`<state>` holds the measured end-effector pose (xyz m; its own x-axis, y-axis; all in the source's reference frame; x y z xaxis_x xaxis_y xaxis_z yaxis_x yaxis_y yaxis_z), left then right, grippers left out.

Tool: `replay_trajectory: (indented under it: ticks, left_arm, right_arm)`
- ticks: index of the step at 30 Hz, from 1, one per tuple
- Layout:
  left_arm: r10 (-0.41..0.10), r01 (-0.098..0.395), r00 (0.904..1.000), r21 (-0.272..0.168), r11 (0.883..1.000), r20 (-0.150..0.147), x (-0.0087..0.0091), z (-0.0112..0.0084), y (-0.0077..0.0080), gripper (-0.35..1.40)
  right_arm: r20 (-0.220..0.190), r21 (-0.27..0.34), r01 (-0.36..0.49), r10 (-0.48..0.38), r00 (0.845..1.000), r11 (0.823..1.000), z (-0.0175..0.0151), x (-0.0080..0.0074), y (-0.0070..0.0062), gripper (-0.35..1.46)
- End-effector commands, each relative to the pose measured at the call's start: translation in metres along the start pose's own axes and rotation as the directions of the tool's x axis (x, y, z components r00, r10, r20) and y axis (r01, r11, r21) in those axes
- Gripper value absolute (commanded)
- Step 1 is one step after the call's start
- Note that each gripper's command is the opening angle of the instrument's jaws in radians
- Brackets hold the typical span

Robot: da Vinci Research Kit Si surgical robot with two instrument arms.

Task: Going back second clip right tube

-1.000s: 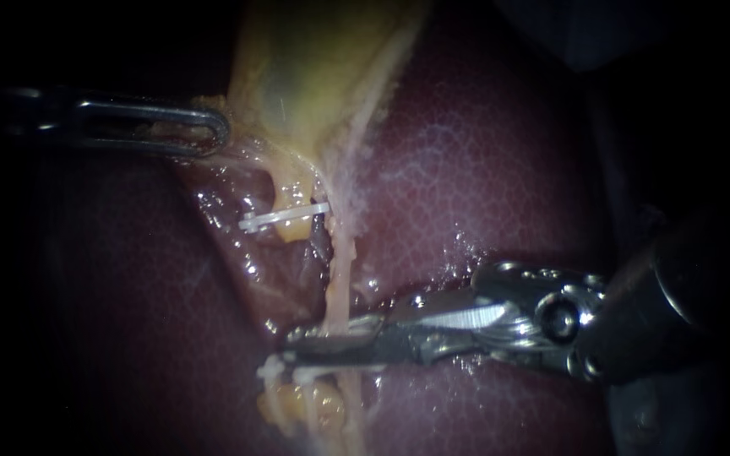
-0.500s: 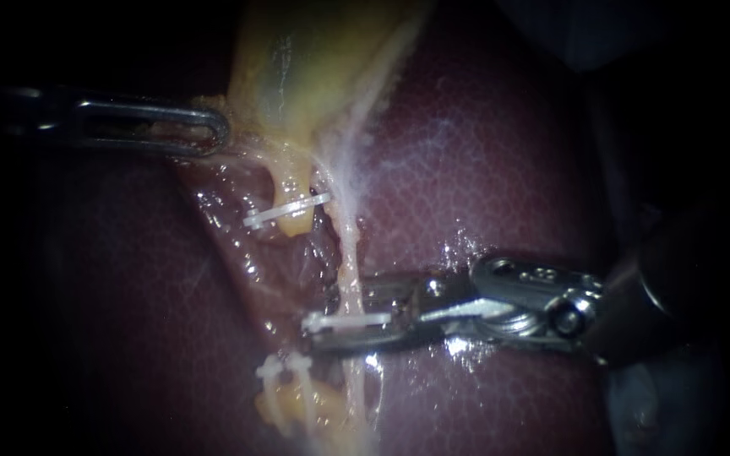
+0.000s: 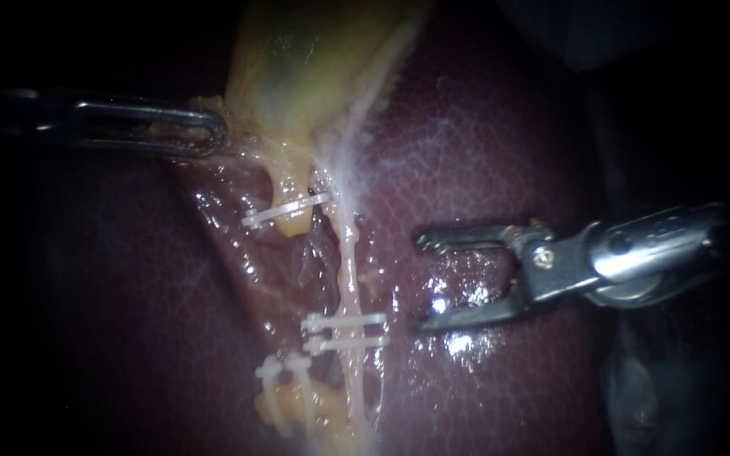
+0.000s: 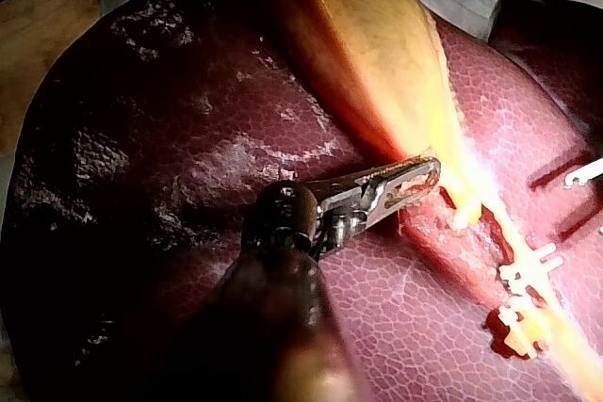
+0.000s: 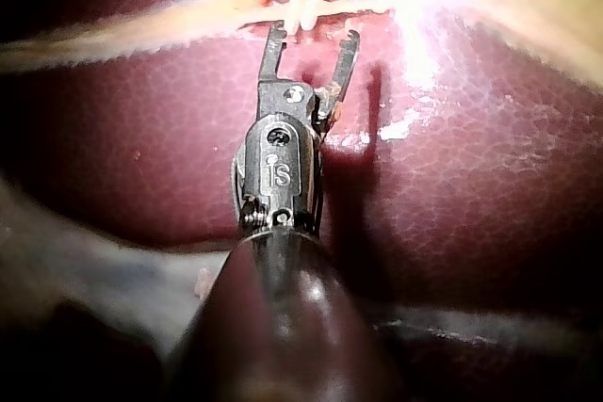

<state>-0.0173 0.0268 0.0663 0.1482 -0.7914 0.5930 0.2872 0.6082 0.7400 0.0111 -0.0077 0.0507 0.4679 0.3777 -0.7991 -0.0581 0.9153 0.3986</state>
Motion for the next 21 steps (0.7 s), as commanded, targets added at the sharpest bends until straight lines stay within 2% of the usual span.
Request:
replay_trajectory:
  ticks: [1, 9, 17, 21]
  left_arm:
    - [0.0, 0.0, 1.0, 0.0, 1.0, 0.0, 0.0, 0.0001, 0.0, -0.35]
    - [0.004, -0.004, 1.0, -0.006, 1.0, 0.002, 0.0008, 0.0009, 0.0006, -0.35]
    - [0.017, -0.017, 0.9999, 0.011, 1.0, 0.004, 0.003, 0.0041, 0.0016, -0.35]
    - [0.015, -0.015, 0.9998, 0.013, 1.0, -0.014, 0.0038, 0.0056, 0.0021, -0.35]
  right_arm:
    - [0.007, -0.003, 0.012, -0.012, 1.0, 1.0, -0.0005, 0.0004, 0.0001, 0.5]
    - [0.019, 0.004, 0.041, -0.042, 0.999, 0.999, -0.0015, 0.0006, 0.0004, 0.5]
    - [0.018, 0.018, 0.042, -0.043, 0.999, 0.999, -0.0017, 0.0005, 0.0003, 0.5]
    - [0.018, 0.021, 0.043, -0.043, 0.999, 0.999, -0.0017, 0.0004, 0.0003, 0.5]
